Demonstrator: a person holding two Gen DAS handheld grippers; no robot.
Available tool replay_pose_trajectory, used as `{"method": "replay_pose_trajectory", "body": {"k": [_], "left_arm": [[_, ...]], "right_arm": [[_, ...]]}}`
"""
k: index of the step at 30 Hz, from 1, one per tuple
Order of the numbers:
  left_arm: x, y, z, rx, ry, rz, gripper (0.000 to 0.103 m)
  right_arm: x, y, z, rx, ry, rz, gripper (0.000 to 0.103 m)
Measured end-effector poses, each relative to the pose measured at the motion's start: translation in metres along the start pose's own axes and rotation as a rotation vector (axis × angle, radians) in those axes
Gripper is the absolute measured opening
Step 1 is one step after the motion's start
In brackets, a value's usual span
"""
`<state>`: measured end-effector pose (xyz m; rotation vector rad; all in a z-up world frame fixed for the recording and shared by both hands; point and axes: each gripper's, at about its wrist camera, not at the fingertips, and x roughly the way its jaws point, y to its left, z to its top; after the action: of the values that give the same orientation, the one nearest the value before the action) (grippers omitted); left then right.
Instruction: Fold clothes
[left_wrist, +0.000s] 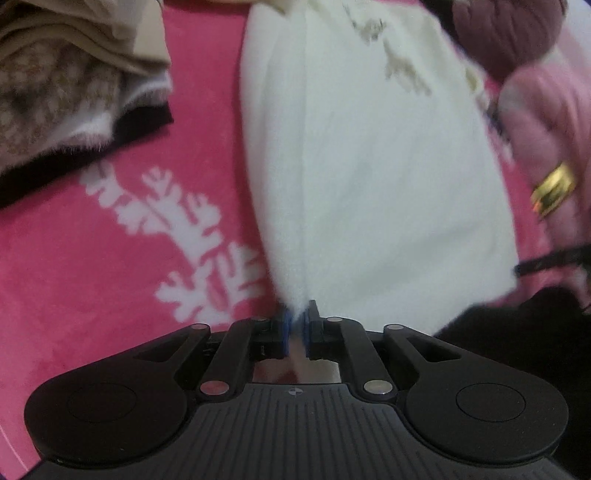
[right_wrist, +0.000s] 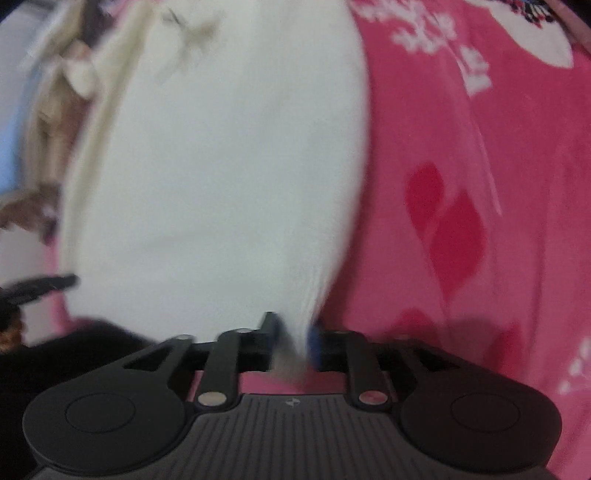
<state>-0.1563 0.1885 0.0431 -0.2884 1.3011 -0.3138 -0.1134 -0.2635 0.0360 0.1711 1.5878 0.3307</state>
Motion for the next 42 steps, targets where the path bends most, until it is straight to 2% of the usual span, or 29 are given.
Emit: {"method": "replay_pose_trajectory", "body": {"k": [2,4,5,9,11,13,15,18,19,21,23,24,29,32,35,39,42], "left_arm": [[-0.003,0.005,-0.004,0.003,0.011,0.001,0.018],[-0.011,0.01,-0.007,0.004,0.005,-0.01,0.025],[-0.014,0.009,-0.008,0.024,0.011,0.01,0.029],[-0.03,0.006,-0.007,0.109,0.013,0.117,0.029],[-0.043,0.006,-0.002,0.111,-0.04,0.132,0.029],[-0.049,0.0,0.01,0.099,-0.122,0.106,0.029],[-0.045,-0.008,0.021,0.111,-0.173,0.057,0.029],[-0.039,-0.021,0.037,0.129,-0.248,-0.016,0.029],[-0.028,-0.023,0.04,0.139,-0.231,-0.008,0.029],[-0.006,-0.027,0.045,0.159,-0.194,0.009,0.029],[0.01,-0.018,0.043,0.146,-0.133,0.069,0.028],[0.018,-0.014,0.042,0.14,-0.102,0.1,0.028],[0.0,-0.006,0.048,0.055,-0.112,0.06,0.028],[-0.015,-0.017,0.057,0.077,-0.17,0.06,0.029],[-0.024,-0.032,0.07,0.096,-0.231,0.016,0.029],[-0.009,-0.052,0.1,0.098,-0.247,-0.016,0.029],[0.002,-0.066,0.114,0.115,-0.268,-0.017,0.029]], "right_arm": [[-0.005,-0.002,-0.005,-0.007,0.002,-0.052,0.04],[-0.021,-0.006,-0.011,-0.001,-0.032,-0.054,0.04],[-0.031,-0.007,-0.013,0.004,-0.061,-0.055,0.04],[-0.073,0.0,-0.013,-0.056,-0.252,-0.084,0.04],[-0.082,0.01,-0.005,-0.109,-0.335,-0.074,0.04],[-0.083,0.022,0.004,-0.157,-0.397,-0.056,0.04],[-0.068,0.037,0.014,-0.191,-0.424,-0.026,0.04],[-0.037,0.05,0.026,-0.203,-0.417,0.015,0.038],[-0.026,0.051,0.028,-0.198,-0.409,0.013,0.038],[-0.007,0.043,0.027,-0.157,-0.359,-0.011,0.038],[0.009,0.03,0.02,-0.111,-0.312,-0.03,0.037],[0.01,0.023,0.012,-0.096,-0.317,-0.014,0.037],[-0.011,-0.001,-0.006,0.032,-0.326,0.089,0.038],[-0.027,-0.013,-0.003,0.117,-0.413,0.152,0.039],[-0.036,-0.019,0.007,0.188,-0.51,0.193,0.042],[-0.035,-0.02,0.016,0.255,-0.579,0.225,0.043],[-0.029,-0.016,0.023,0.279,-0.598,0.252,0.043]]}}
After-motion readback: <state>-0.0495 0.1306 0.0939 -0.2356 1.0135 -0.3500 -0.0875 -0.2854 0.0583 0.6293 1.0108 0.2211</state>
